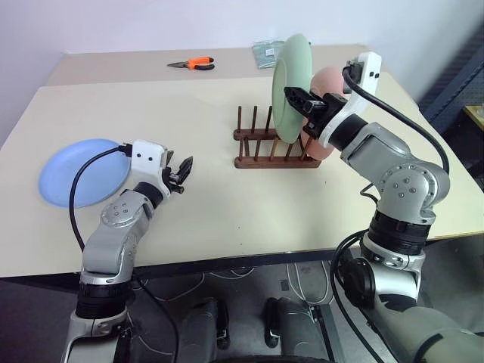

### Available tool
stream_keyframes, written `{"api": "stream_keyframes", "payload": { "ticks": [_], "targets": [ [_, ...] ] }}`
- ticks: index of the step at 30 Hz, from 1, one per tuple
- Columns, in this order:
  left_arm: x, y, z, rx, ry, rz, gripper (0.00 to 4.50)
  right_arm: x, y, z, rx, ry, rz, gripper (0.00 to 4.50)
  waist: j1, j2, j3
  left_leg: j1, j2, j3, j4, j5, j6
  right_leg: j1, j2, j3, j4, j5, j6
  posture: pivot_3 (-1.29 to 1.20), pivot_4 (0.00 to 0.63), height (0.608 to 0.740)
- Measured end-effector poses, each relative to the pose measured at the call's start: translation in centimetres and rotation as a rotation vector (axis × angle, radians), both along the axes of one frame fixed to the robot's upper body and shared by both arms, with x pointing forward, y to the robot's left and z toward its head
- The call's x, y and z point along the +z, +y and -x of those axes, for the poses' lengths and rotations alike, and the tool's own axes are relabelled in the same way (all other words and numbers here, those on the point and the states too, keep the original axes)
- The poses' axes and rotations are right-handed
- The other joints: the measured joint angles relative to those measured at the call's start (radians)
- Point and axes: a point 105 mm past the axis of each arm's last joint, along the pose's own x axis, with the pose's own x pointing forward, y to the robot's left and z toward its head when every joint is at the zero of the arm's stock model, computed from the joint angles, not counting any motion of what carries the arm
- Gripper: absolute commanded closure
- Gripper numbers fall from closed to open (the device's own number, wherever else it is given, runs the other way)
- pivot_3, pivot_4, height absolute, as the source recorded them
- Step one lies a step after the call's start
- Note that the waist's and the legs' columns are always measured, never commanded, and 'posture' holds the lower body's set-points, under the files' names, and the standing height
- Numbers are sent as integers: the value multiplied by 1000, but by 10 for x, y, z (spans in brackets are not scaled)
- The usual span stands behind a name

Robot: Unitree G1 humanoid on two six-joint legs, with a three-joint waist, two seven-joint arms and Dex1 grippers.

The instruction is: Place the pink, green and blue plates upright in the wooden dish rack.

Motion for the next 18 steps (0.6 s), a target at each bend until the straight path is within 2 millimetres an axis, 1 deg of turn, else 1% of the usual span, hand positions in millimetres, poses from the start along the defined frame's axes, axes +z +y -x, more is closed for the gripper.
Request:
{"api": "stream_keyframes", "payload": {
  "ticks": [2,4,5,7,8,11,13,14,15,16,17,18],
  "targets": [
    [-3,0,1,2,9,3,1928,0,0,-2,0,7,12,3303,-1,0,0,0,0,0,0,0,0,0,0,0,0,0,0,0,150,740],
    [-3,0,1,4,9,6,1422,2,2,-4,4,-2,25,2446,-1,0,0,0,0,0,0,0,0,0,0,0,0,0,0,0,150,740],
    [-3,0,1,8,8,9,1138,4,3,-4,1,-18,49,1906,-1,0,0,0,0,0,0,0,0,0,0,0,0,0,0,0,150,740],
    [-3,2,1,23,8,19,118,7,3,-6,-32,-92,171,880,1,0,0,-1,0,0,0,0,0,0,0,0,0,0,0,0,150,740],
    [-3,5,0,43,8,32,48,11,2,-7,-66,-166,285,861,2,0,0,-1,0,0,0,0,1,0,0,0,-1,0,0,0,150,740],
    [0,17,-2,127,-5,99,48,19,-2,-7,-135,-358,520,861,1,0,0,-1,0,0,0,0,1,0,0,0,-1,0,1,0,150,740],
    [12,33,-6,254,-44,192,48,27,-1,-3,-161,-486,628,861,2,-1,0,-1,1,0,1,0,1,0,0,0,0,0,1,0,150,740],
    [22,46,-10,350,-73,238,48,32,-1,-1,-174,-547,661,861,2,-1,0,-1,1,0,2,0,1,0,0,0,0,0,1,0,150,740],
    [33,65,-11,479,-105,295,48,37,0,1,-184,-597,677,861,3,-1,0,-1,1,-1,2,0,1,0,0,0,0,0,1,0,150,740],
    [43,84,-9,602,-136,331,48,40,1,3,-190,-635,687,861,2,-1,0,-1,1,-1,2,0,1,1,0,0,0,0,1,0,150,740],
    [49,102,-5,717,-155,343,48,43,0,5,-196,-670,700,861,0,-1,0,-1,1,-1,2,0,1,1,0,0,-1,0,1,0,150,740],
    [51,123,4,869,-161,342,48,47,1,7,-190,-714,719,861,-2,-1,0,-1,1,-1,1,0,1,0,0,0,-1,0,1,0,150,740]
  ]
}}
